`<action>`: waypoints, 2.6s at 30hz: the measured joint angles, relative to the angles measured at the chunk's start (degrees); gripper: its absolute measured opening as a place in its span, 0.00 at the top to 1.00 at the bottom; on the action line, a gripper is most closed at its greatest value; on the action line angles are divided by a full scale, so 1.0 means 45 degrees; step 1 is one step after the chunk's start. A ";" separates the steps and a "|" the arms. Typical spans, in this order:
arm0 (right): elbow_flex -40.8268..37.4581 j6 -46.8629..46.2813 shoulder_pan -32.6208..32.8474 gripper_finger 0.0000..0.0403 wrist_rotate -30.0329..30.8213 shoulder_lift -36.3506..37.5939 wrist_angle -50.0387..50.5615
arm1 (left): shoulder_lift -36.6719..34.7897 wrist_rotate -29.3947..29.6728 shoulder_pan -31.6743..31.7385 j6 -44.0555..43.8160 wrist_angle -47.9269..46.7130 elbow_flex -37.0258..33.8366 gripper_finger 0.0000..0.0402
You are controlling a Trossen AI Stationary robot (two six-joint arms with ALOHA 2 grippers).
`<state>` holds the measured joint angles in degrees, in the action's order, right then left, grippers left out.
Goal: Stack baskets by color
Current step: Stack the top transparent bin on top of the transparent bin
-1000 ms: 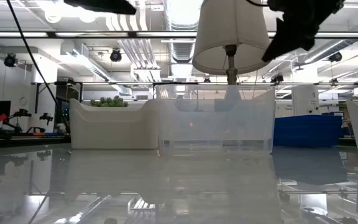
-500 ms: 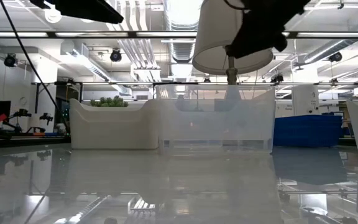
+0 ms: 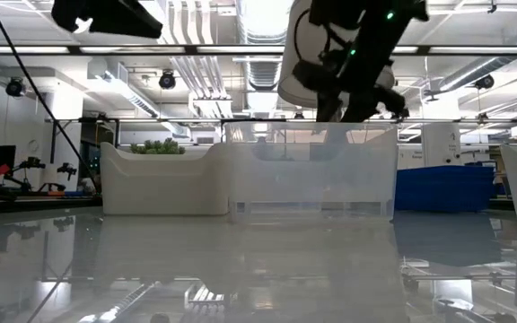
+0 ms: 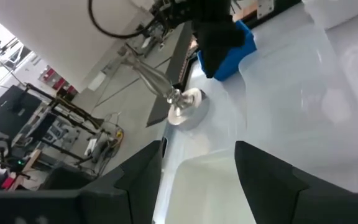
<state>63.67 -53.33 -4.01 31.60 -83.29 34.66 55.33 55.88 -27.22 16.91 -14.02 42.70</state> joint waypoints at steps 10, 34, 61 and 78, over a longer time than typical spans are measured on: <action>0.0750 0.0146 -0.1117 0.57 0.0353 -0.2040 -0.0020 | -0.0654 0.0005 -0.0010 -0.0345 0.0006 -0.0983 0.53; 0.0702 -0.0256 -0.0504 0.76 0.1485 -0.3604 -0.1292 | -0.1336 0.0029 0.0000 -0.0345 0.0336 -0.1243 0.53; 0.1091 0.0018 0.0918 0.98 0.5519 -0.3352 -0.1376 | -0.1306 0.0024 -0.0001 -0.0350 0.0341 -0.1246 0.53; 0.1168 0.0776 0.2345 0.98 0.8559 -0.2722 -0.1447 | -0.1306 0.0024 -0.0002 -0.0350 0.0346 -0.1243 0.53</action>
<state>68.93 -49.83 6.54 70.12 -95.54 28.15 49.45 55.99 -27.23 15.33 -12.47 37.10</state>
